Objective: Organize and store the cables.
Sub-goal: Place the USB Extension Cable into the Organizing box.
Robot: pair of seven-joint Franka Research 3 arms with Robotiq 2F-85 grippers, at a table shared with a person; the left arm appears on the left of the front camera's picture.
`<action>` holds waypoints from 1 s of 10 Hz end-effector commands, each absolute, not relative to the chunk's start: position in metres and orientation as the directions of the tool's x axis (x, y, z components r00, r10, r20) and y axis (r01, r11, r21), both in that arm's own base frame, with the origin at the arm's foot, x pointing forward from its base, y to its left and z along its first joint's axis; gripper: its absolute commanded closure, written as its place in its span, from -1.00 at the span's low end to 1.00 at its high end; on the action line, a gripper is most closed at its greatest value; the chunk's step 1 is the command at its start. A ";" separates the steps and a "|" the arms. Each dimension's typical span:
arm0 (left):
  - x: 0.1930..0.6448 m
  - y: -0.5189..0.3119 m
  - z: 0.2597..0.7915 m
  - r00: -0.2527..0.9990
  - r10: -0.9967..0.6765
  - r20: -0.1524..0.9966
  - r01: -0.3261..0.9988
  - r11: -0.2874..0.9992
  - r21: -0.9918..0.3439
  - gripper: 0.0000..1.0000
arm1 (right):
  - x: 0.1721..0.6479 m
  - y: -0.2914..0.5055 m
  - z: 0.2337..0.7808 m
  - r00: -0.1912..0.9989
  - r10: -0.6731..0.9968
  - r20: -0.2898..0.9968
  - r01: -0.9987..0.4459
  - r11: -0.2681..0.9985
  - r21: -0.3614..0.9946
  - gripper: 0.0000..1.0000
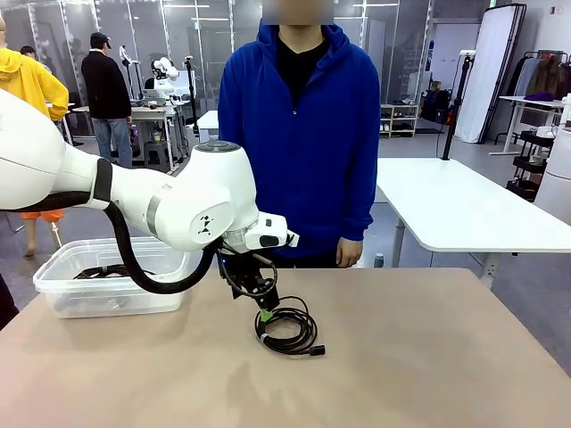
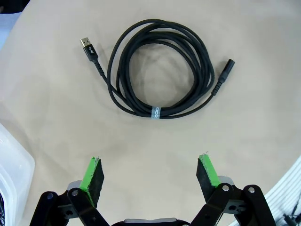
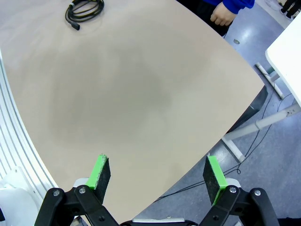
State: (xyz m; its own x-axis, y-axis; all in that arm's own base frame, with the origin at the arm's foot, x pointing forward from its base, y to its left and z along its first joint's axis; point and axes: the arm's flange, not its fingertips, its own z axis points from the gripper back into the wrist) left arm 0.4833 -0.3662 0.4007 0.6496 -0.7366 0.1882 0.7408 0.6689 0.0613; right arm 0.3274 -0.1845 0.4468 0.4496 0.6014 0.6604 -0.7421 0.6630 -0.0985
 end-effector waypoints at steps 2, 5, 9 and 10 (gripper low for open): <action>0.485 -0.369 0.403 0.650 -0.733 0.198 0.735 0.673 0.083 -1.00 | 0.327 -0.183 0.449 0.466 0.585 0.664 -0.732 0.676 -0.082 -1.00; 0.476 -0.370 0.413 0.621 -0.761 0.191 0.763 0.642 0.078 -1.00 | 0.327 -0.183 0.449 0.466 0.585 0.664 -0.732 0.676 -0.082 -1.00; 0.480 -0.373 0.408 0.635 -0.746 0.200 0.751 0.657 0.067 -1.00 | 0.327 -0.183 0.449 0.466 0.585 0.664 -0.732 0.676 -0.082 -1.00; 0.480 -0.373 0.408 0.635 -0.746 0.200 0.751 0.657 0.067 -1.00 | 0.327 -0.183 0.449 0.466 0.585 0.664 -0.732 0.676 -0.082 -1.00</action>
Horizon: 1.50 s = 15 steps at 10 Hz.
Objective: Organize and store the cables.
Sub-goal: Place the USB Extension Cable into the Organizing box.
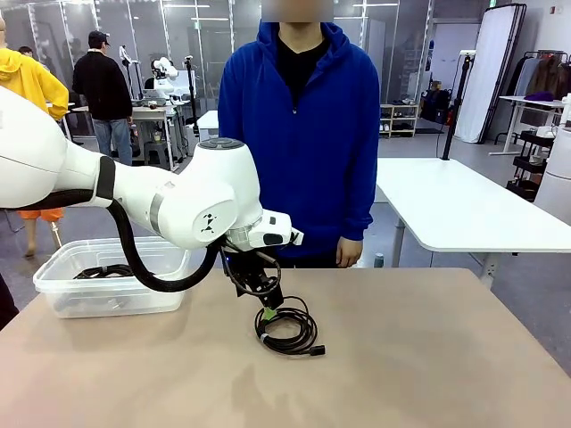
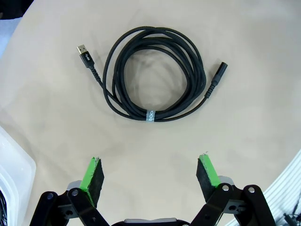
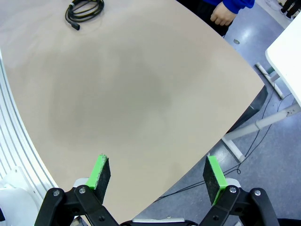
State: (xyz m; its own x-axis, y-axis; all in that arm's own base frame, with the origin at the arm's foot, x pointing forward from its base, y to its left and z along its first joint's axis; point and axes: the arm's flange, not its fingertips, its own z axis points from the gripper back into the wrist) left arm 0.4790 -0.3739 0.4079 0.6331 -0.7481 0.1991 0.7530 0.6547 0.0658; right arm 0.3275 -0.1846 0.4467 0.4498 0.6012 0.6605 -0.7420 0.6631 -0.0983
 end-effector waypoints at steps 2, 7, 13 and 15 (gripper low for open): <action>0.480 -0.373 0.408 0.635 -0.746 0.200 0.751 0.657 0.067 -1.00 | 0.327 -0.183 0.449 0.466 0.585 0.664 -0.732 0.676 -0.082 -1.00; 0.479 -0.374 0.408 0.633 -0.748 0.199 0.753 0.655 0.065 -1.00 | 0.327 -0.183 0.449 0.466 0.585 0.664 -0.732 0.676 -0.082 -1.00; 0.460 -0.385 0.390 0.963 -0.124 0.241 0.129 0.992 -0.003 -1.00 | 0.327 -0.183 0.449 0.466 0.585 0.664 -0.732 0.676 -0.082 -1.00; 0.454 -0.392 0.383 0.964 0.055 0.262 -0.058 0.998 0.006 -1.00 | 0.327 -0.183 0.449 0.466 0.585 0.664 -0.732 0.676 -0.082 -1.00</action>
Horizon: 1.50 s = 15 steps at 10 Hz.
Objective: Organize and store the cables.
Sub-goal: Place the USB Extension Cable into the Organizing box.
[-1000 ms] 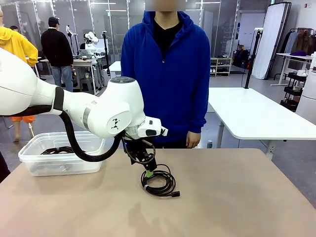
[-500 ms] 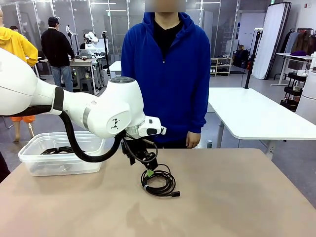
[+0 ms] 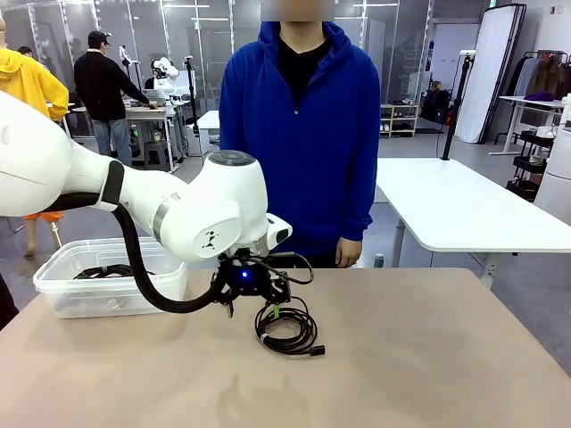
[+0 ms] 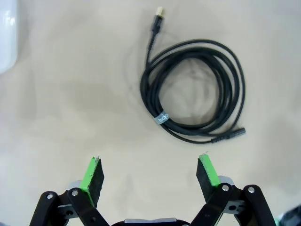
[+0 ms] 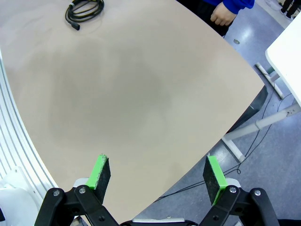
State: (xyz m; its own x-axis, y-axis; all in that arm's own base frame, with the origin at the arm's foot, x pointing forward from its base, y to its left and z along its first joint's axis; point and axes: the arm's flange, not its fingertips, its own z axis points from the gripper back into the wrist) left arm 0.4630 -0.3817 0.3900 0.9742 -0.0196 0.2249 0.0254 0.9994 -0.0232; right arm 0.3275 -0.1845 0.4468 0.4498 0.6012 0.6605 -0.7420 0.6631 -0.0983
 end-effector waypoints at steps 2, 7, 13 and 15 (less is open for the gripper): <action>0.457 -0.391 0.382 0.967 0.068 0.246 -0.063 0.998 -0.028 -1.00 | 0.327 -0.183 0.449 0.466 0.585 0.664 -0.732 0.676 -0.082 -1.00; 0.493 -0.387 0.351 0.939 0.273 0.210 -0.264 0.962 -0.069 -1.00 | 0.327 -0.183 0.449 0.466 0.585 0.664 -0.732 0.676 -0.082 -1.00; 0.510 -0.391 0.317 0.949 0.286 0.131 -0.278 0.958 -0.074 -1.00 | 0.327 -0.183 0.449 0.466 0.585 0.664 -0.732 0.676 -0.082 -1.00; 0.508 -0.391 0.317 0.952 0.282 0.117 -0.275 0.959 -0.071 -1.00 | 0.327 -0.183 0.449 0.466 0.585 0.664 -0.732 0.676 -0.082 -1.00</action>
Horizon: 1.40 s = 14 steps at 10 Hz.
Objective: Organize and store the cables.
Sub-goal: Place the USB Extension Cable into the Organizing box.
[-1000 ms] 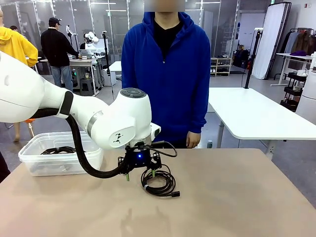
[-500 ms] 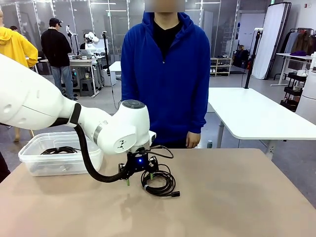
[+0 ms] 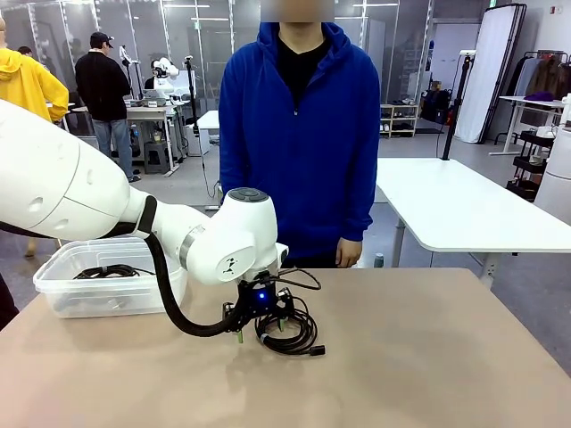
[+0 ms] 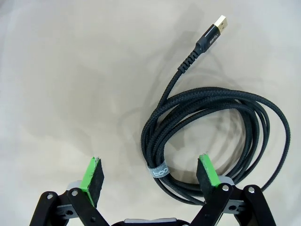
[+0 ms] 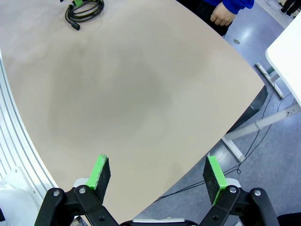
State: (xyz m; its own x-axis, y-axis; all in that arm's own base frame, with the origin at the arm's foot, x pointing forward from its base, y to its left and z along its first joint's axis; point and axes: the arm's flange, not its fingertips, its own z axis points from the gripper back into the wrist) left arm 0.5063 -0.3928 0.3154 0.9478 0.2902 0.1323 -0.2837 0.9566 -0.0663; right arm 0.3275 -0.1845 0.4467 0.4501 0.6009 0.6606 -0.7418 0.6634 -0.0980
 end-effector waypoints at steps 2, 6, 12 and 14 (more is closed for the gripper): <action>0.507 -0.393 0.316 0.953 0.283 0.108 -0.277 0.959 -0.067 -1.00 | 0.327 -0.183 0.449 0.466 0.585 0.664 -0.732 0.676 -0.082 -1.00; 0.506 -0.393 0.315 0.948 0.293 0.128 -0.286 0.956 -0.067 -1.00 | 0.327 -0.183 0.449 0.466 0.585 0.664 -0.732 0.676 -0.082 -1.00; 0.501 -0.402 0.306 0.888 0.446 0.112 -0.443 0.895 -0.050 -1.00 | 0.327 -0.183 0.449 0.466 0.585 0.664 -0.732 0.676 -0.082 -1.00; 0.497 -0.404 0.298 0.862 0.500 0.079 -0.494 0.865 -0.084 -1.00 | 0.327 -0.183 0.449 0.466 0.585 0.664 -0.732 0.676 -0.082 -1.00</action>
